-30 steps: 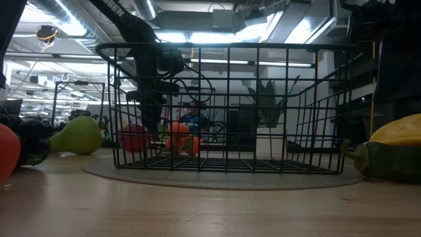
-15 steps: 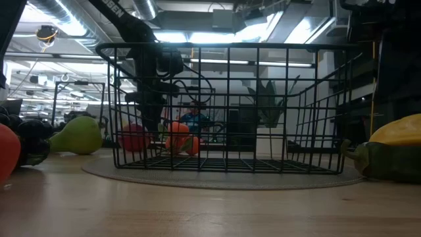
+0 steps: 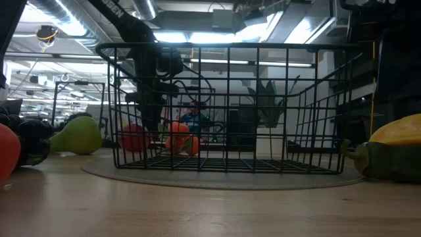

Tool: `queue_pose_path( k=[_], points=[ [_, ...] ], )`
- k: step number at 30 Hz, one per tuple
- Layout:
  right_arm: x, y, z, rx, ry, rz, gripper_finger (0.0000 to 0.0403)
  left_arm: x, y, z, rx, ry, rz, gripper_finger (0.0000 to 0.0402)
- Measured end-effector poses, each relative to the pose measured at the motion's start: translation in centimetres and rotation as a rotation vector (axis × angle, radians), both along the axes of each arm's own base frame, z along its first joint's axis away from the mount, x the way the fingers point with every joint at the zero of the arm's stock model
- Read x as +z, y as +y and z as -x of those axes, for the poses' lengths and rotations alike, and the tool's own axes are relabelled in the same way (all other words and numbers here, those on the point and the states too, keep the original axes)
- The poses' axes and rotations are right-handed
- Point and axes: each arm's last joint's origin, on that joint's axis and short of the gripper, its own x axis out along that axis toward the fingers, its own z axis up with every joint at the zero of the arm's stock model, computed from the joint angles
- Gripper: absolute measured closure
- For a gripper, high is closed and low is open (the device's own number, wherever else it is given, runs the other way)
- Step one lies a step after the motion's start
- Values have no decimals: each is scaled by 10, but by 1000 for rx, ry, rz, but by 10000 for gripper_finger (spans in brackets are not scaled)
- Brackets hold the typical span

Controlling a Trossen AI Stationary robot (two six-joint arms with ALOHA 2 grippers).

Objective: Build produce basket
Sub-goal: Put the pomegranate into the black wire basket

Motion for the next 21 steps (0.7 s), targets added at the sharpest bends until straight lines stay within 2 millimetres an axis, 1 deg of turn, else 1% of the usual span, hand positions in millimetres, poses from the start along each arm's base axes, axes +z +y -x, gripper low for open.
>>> queue_pose_path(
  k=[5,11,21],
  points=[
    [0,0,0,0,0,0,292,0,1,-1,84,-31,17,356],
    [0,0,0,0,0,0,292,-1,0,-1,16,-7,7,356],
    [0,0,0,1,0,-1,292,-29,6,-5,22,71,38,356]
  ],
)
